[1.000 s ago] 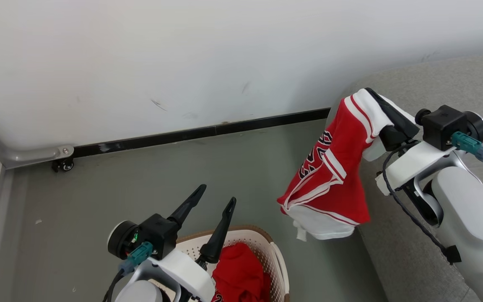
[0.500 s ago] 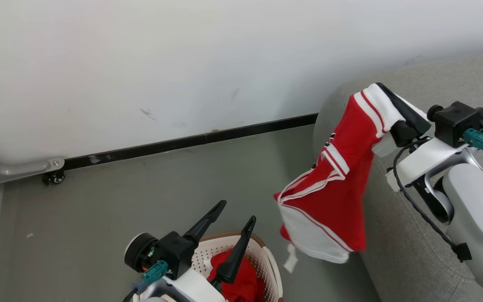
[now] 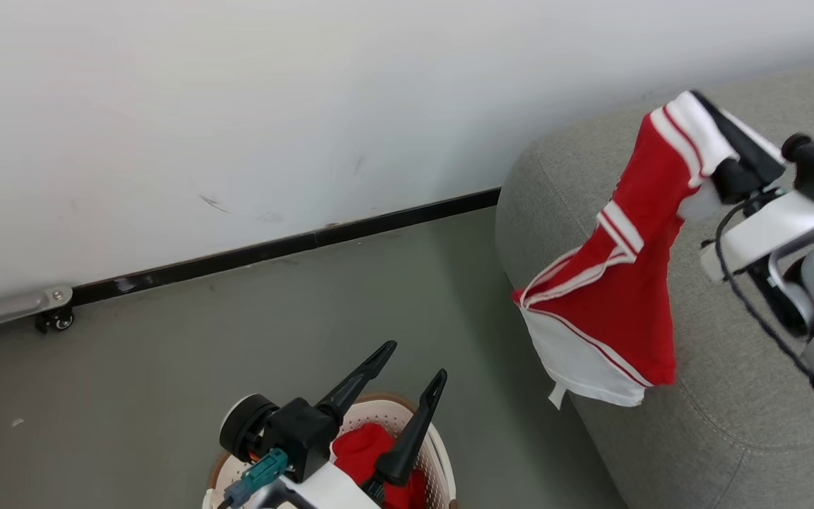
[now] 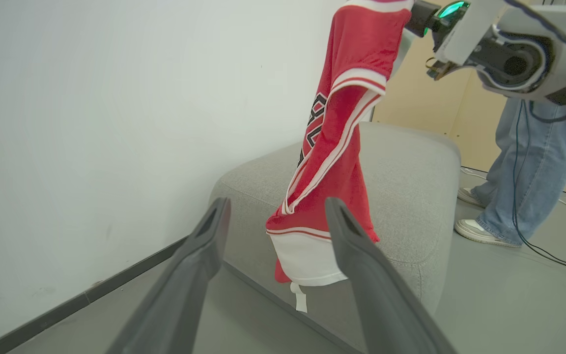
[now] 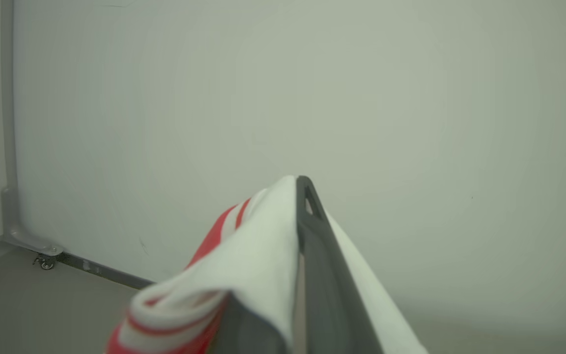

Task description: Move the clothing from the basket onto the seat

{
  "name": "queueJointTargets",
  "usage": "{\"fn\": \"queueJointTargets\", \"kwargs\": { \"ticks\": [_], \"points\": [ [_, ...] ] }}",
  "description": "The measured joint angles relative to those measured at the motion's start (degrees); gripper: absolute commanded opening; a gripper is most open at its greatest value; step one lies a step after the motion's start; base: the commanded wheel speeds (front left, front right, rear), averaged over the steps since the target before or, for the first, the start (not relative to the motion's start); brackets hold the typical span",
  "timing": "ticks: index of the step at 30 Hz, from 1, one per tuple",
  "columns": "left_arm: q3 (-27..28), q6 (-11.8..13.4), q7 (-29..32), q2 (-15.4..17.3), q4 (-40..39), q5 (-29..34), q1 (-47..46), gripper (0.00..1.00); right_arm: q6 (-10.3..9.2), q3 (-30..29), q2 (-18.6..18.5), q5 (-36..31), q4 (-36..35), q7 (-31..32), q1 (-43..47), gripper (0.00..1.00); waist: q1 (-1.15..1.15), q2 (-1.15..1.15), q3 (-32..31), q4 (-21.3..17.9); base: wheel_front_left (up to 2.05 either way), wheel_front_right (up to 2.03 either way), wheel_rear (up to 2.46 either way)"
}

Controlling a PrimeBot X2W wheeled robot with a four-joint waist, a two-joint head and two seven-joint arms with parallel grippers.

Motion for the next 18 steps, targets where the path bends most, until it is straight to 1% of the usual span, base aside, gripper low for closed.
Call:
{"fn": "queueJointTargets", "kwargs": {
  "ticks": [4,11,18],
  "points": [
    [0.1,0.0,0.0,0.4,-0.8,-0.2,0.0,1.0,0.0,-1.3,-2.1,0.3,-1.1,2.1,-4.8,0.0,0.0,0.0,0.4,-1.1,0.0,0.0,0.0],
    [0.3,0.0,0.0,0.8,-2.6,-0.3,0.0,1.0,0.0,-4.5,-5.2,3.2,-1.5,6.7,-12.7,0.0,0.0,0.0,1.8,-2.6,0.0,0.0,0.0],
    [0.7,0.0,0.7,1.4,-4.9,-0.3,0.0,1.0,0.0,-10.1,-8.7,5.5,-0.2,10.2,-20.6,0.0,0.0,0.0,4.1,-3.5,0.0,0.0,0.0]
  ]
}}
